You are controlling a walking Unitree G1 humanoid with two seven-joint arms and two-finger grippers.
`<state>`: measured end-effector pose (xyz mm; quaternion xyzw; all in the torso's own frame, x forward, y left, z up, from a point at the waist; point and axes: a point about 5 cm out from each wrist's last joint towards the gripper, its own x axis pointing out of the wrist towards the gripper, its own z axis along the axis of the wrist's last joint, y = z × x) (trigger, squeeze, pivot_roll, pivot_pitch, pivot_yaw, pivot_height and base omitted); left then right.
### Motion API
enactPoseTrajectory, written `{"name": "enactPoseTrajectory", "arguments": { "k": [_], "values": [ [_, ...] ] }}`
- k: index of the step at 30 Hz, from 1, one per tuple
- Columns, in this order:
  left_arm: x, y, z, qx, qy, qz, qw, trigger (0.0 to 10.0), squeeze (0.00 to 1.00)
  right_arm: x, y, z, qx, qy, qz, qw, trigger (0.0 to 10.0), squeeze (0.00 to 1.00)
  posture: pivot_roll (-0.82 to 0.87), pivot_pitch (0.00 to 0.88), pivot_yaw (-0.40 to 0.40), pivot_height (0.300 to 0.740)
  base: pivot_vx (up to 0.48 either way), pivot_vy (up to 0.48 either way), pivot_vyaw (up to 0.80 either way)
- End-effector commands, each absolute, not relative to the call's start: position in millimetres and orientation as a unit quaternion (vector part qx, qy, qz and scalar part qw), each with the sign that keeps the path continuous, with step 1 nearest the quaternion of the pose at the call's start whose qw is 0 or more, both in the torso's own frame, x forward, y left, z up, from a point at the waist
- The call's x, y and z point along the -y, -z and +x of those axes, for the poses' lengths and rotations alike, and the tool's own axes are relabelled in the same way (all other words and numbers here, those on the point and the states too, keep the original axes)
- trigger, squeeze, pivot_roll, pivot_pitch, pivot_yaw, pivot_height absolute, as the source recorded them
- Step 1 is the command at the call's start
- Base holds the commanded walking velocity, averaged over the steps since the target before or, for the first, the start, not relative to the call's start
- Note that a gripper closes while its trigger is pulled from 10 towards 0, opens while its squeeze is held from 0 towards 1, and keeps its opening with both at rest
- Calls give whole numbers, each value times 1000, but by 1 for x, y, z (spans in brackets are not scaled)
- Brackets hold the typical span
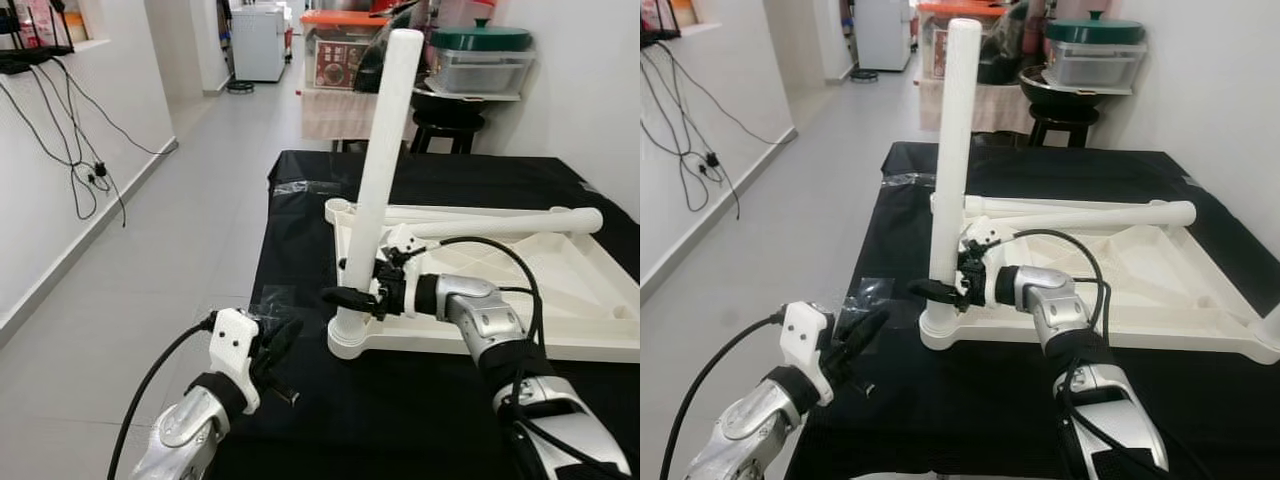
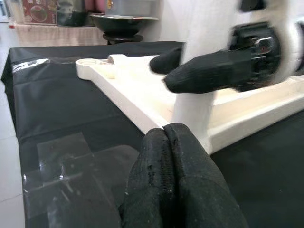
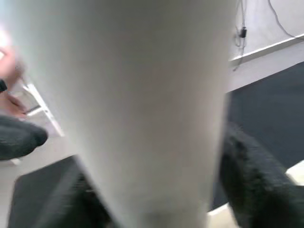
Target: Building children table
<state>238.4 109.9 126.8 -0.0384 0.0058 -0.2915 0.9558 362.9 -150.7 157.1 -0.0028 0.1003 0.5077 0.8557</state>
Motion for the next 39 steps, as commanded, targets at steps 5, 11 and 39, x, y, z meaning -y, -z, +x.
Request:
{"name": "enactPoseTrajectory", "arguments": {
  "k": [5,11,39],
  "values": [
    [-105,-127,221,-26,317,-16,948,10000,0,181,-146,351,-90,-481,19,872,0,0,46,0,-45,740,0,0,0],
    [-107,-129,216,-28,315,-8,949,10000,0,185,-130,305,-72,-469,67,878,0,0,1,7,-24,740,0,0,0],
    [-97,-129,226,-26,337,-25,941,10000,0,121,-156,306,-25,-257,0,966,10000,1000,-11,0,-42,740,0,0,0]
  ]
}}
